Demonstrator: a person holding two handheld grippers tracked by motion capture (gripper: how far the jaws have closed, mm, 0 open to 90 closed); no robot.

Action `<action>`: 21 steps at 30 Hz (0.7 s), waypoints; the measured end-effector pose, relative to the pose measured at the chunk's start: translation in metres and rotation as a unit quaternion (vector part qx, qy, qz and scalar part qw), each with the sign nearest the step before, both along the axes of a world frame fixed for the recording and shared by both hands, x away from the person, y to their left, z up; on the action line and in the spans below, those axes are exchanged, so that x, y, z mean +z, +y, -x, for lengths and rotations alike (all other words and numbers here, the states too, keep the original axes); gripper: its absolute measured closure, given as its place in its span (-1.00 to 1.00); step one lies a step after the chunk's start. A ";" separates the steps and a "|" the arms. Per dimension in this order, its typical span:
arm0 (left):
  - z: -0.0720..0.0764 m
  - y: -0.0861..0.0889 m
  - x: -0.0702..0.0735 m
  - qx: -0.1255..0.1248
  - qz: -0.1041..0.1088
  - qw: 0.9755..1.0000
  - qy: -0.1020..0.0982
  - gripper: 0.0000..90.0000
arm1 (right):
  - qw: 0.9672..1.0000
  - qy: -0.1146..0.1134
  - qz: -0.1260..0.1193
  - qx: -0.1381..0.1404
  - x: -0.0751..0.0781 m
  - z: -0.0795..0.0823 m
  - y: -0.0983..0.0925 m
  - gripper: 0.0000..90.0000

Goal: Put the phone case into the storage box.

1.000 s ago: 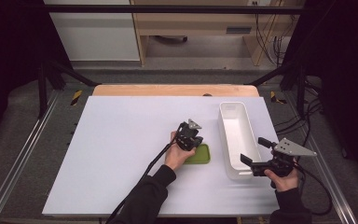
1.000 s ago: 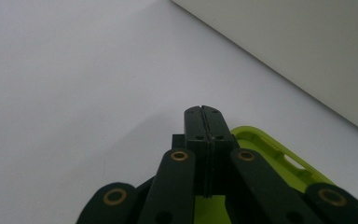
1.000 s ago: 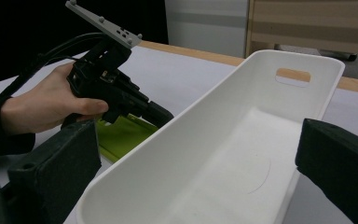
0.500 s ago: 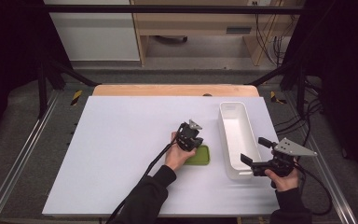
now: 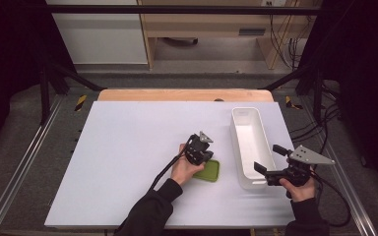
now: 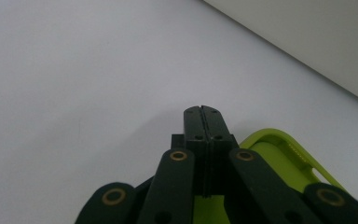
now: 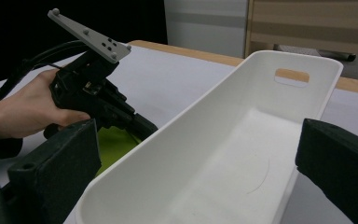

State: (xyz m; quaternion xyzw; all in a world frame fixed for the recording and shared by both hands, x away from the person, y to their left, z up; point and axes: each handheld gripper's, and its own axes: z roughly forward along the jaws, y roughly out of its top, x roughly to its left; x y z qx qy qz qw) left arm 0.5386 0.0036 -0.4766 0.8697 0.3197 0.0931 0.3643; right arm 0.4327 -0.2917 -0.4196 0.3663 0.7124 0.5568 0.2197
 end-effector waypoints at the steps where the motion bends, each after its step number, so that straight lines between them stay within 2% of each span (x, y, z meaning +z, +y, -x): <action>1: 0.002 0.000 0.000 -0.002 0.000 1.000 -0.001 1.00 | 1.000 -0.001 0.001 0.000 0.000 0.000 0.000 -0.99; 15: 0.026 0.009 0.004 -0.030 -0.018 0.999 -0.011 1.00 | 1.000 -0.001 0.001 -0.001 0.000 0.000 0.000 -0.99; 21: 0.035 0.014 0.003 -0.039 -0.017 0.999 -0.013 1.00 | 1.000 -0.002 0.003 0.000 0.000 0.000 0.000 -0.99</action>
